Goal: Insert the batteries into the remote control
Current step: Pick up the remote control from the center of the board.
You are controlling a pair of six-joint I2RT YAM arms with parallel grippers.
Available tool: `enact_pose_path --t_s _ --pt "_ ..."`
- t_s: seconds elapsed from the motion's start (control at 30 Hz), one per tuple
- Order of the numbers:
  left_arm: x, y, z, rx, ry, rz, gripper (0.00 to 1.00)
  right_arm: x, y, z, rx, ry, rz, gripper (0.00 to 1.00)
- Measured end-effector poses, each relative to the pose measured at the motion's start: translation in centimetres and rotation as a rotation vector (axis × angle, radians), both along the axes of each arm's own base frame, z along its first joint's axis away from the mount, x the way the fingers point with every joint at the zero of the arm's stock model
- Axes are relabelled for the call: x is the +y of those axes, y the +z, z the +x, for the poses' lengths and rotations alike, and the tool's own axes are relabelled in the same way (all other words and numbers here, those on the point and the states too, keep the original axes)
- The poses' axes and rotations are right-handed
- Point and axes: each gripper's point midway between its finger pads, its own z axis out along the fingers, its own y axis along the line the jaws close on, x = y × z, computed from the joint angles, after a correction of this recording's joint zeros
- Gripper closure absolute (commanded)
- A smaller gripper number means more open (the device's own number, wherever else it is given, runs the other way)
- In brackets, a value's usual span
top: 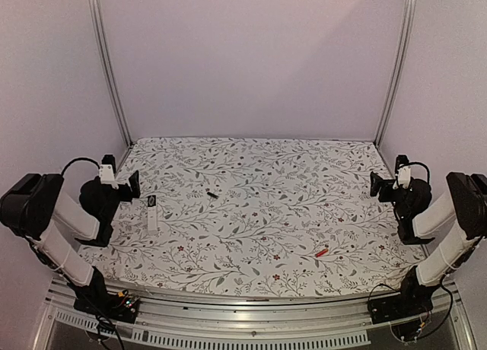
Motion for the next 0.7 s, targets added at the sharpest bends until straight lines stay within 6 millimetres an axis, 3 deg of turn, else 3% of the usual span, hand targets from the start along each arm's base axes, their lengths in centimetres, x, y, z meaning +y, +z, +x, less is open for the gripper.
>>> enact_pose_path --t_s 0.33,0.47,0.53,0.7 --pt "0.1 0.0 0.2 0.005 -0.02 -0.002 0.0 -0.3 0.0 0.3 0.011 -0.013 0.0 0.01" --pt "0.9 0.5 0.2 0.015 0.05 -0.002 0.02 -0.6 1.8 1.0 0.001 -0.032 0.011 0.01" --pt "1.2 2.2 0.5 0.008 0.113 -0.017 0.03 -0.7 3.2 1.2 -0.009 -0.035 0.017 0.01" --pt "-0.7 9.8 1.5 -0.059 0.155 -0.188 0.01 -0.4 6.7 1.0 -0.03 -0.024 0.102 0.01"
